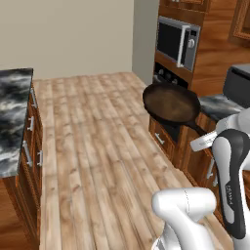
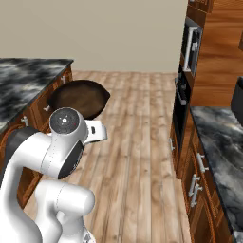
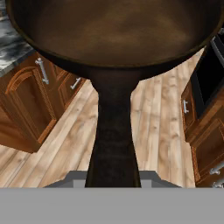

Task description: Move the pot and pan from the stove into the sink.

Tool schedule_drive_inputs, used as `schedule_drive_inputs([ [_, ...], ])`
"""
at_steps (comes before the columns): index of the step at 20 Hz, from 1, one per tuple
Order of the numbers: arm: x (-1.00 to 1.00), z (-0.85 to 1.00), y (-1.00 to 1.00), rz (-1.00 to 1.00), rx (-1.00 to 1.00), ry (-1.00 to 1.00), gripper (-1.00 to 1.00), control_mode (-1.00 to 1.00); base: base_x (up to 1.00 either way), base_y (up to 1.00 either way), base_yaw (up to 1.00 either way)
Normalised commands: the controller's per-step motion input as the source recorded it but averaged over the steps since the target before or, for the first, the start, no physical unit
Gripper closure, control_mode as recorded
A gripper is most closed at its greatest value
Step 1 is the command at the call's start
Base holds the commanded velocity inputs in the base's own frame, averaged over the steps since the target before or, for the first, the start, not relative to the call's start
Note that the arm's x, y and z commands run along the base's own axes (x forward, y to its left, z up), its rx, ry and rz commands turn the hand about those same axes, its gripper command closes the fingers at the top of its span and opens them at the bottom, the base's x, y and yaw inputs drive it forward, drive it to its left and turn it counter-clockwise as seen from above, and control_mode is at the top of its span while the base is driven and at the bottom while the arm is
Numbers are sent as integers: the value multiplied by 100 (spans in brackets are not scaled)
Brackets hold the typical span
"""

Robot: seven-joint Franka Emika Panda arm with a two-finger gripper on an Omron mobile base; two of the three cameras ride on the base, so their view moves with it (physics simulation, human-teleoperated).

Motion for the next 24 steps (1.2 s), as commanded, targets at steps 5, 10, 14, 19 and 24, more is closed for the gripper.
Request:
schedule_drive_inputs([
  [5, 0, 0, 0, 0, 0, 0, 100, 100, -3, 0, 50],
  [10, 0, 0, 0, 0, 0, 0, 100, 100, -3, 0, 50],
  [14, 0, 0, 0, 0, 0, 0, 100, 100, -3, 0, 50],
  [19, 0, 0, 0, 0, 0, 0, 100, 100, -3, 0, 50],
  [24, 0, 0, 0, 0, 0, 0, 100, 100, -3, 0, 50],
])
